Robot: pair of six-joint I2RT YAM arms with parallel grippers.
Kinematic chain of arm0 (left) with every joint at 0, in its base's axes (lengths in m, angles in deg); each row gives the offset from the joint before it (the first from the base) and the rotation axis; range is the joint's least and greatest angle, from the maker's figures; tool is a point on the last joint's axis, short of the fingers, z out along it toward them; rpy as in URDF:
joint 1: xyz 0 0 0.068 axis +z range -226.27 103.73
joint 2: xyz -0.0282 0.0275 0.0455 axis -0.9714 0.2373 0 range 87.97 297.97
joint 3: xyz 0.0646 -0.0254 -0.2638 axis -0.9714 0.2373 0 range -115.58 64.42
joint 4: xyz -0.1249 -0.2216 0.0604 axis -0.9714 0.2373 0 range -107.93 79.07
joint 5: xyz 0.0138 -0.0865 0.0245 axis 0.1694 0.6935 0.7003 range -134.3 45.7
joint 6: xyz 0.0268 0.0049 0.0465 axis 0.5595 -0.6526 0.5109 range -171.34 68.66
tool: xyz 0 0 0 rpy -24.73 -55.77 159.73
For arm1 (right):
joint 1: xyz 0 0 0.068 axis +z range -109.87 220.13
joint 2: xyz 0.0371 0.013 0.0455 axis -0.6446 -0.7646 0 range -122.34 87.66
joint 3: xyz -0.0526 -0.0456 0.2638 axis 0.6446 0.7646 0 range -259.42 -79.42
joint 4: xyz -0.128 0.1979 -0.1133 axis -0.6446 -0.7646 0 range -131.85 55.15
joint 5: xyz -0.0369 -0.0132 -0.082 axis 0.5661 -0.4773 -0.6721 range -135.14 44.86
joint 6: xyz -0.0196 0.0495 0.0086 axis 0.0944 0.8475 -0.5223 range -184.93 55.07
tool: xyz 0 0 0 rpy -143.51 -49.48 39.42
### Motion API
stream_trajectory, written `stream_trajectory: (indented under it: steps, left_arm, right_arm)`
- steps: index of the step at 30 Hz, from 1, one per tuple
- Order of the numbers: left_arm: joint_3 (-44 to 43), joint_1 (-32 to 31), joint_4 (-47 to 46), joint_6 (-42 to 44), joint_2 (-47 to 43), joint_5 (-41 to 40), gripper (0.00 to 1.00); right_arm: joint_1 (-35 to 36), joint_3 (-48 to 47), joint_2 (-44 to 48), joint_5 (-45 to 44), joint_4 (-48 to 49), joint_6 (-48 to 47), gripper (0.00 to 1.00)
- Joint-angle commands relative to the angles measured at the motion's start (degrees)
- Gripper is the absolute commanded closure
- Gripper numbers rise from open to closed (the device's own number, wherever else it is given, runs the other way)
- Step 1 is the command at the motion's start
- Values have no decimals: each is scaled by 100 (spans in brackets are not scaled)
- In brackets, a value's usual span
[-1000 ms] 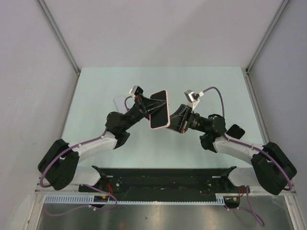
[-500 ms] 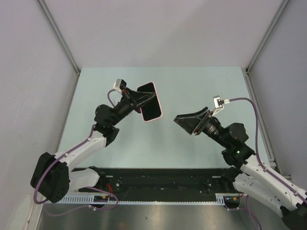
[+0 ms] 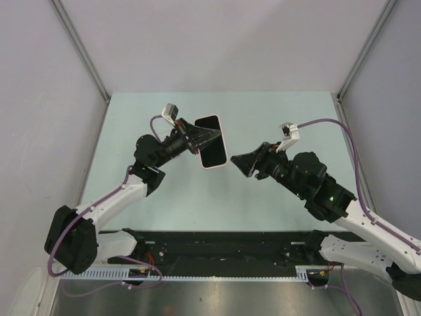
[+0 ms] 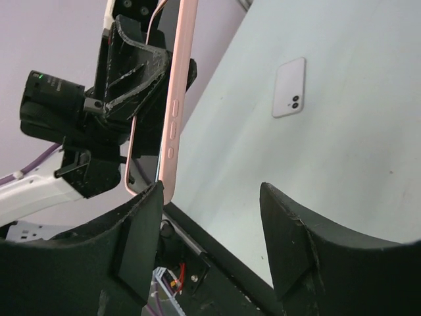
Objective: Take the phone out of the phone case
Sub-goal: Remove the phone case from the phone.
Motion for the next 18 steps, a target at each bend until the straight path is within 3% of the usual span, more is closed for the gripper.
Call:
stream_trajectory:
  steps: [1, 18]
  left_arm:
    - [-384, 20, -238, 244, -138, 87, 100]
    - [-402, 20, -168, 253, -94, 78, 100]
  right_arm:
    - [175, -500, -127, -694, -392, -386, 37]
    - [483, -756, -329, -905, -559, -606, 38]
